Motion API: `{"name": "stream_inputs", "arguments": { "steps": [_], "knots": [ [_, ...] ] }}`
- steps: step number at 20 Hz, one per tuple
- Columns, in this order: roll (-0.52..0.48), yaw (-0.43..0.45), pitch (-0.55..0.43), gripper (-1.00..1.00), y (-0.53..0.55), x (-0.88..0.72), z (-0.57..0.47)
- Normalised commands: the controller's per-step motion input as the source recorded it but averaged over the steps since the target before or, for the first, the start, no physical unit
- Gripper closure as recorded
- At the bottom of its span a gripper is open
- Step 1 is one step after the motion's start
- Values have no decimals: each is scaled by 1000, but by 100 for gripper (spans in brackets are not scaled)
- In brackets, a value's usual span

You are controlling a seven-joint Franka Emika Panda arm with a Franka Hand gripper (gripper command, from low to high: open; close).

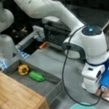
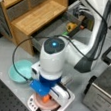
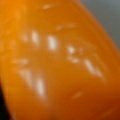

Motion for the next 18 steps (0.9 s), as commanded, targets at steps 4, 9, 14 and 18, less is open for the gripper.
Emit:
{"name": "stream_inputs", "arguments": {
  "steps": [4,9,14,18],
  "knots": [
    [-287,35,43,100,123,181,30],
    [-284,24,62,100,135,169,86],
    [-253,20,106,100,138,136,232],
    [-159,21,148,100,111,103,311]
  ]
}}
